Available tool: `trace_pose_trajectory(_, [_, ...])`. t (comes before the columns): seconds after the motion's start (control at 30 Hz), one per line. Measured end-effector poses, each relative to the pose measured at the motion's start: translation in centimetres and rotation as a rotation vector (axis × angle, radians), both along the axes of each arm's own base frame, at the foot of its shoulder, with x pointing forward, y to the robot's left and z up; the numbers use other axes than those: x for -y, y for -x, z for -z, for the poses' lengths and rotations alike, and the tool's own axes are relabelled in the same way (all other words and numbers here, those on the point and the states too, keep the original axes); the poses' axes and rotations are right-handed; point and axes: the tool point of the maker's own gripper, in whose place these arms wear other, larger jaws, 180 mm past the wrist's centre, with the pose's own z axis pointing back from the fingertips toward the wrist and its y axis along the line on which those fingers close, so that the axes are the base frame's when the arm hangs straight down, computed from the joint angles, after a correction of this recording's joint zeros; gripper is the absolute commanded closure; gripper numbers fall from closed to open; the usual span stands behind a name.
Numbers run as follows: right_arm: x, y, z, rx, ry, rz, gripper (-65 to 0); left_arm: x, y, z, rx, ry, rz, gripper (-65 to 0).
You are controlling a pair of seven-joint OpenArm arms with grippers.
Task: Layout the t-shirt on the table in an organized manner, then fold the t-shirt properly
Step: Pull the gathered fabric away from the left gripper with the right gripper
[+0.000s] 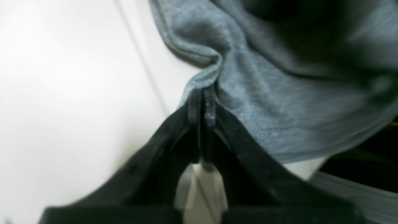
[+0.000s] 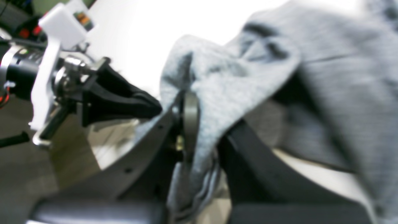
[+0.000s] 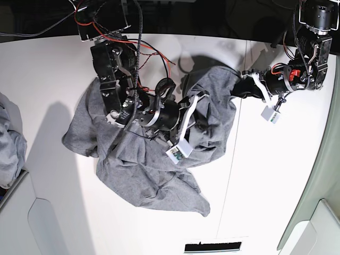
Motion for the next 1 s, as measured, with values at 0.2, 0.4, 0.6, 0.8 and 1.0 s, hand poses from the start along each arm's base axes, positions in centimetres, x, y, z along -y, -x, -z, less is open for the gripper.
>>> trace_pose_trajectory(0.2, [4.4,0.2,0.2,-0.035,-0.007,0.056,0.0,-1.0,-1.2,-0.3,0.018,-0.057,0.006,-1.7])
trace_pose_trajectory(0.4, [8.1,6.0,3.7,-0.113,0.078,0.053,0.0,-1.9,-2.0,-0.6,0.03,-0.093,0.008,-1.7])
trace_pose_trajectory(0.6, [10.7,10.7,4.3,-0.138,0.117,0.061,0.0,-1.9,-2.2,-0.6,0.031,-0.098,0.008,-1.7])
trace_pose_trajectory(0.8, [11.9,14.8,6.2,-0.236,0.137,0.084,-35.7,-2.6,-2.1,-0.7,0.03,-0.118,0.013,-1.7])
trace_pose_trajectory(1.0, [14.0,13.3,5.3,-0.196,0.097,0.186,-35.6,-4.5,-2.2,-1.0,0.029,-0.167,0.011,-1.7])
